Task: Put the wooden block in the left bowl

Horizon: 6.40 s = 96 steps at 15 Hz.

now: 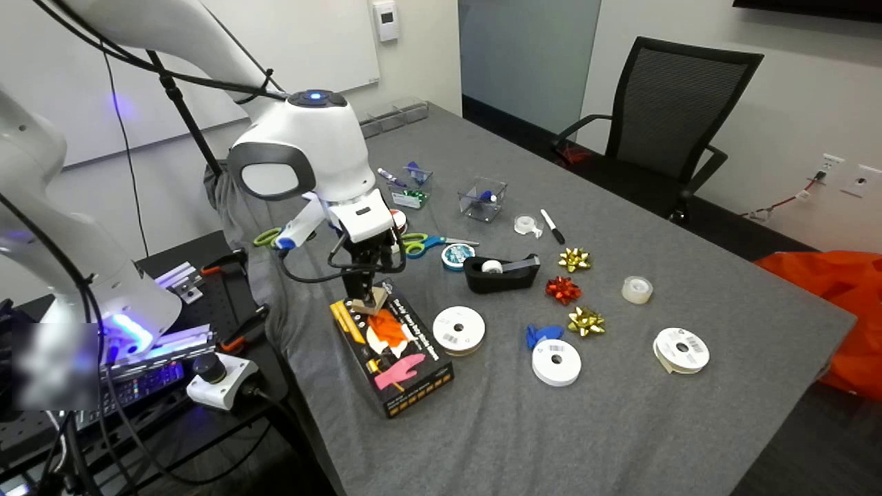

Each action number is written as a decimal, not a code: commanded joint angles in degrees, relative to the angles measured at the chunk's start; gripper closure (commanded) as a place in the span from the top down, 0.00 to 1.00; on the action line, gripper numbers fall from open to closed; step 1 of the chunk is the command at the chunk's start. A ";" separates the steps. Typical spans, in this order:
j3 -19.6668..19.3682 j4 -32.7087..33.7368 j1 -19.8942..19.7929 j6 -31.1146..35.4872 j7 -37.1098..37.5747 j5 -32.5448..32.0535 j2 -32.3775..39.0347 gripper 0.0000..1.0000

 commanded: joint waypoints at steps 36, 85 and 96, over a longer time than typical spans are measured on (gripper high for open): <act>-0.06 -1.67 0.97 -1.30 -0.48 6.16 2.64 1.00; 12.83 23.47 22.31 -18.79 76.70 2.60 5.68 0.31; 13.68 42.14 23.48 -26.66 88.08 5.14 21.51 0.31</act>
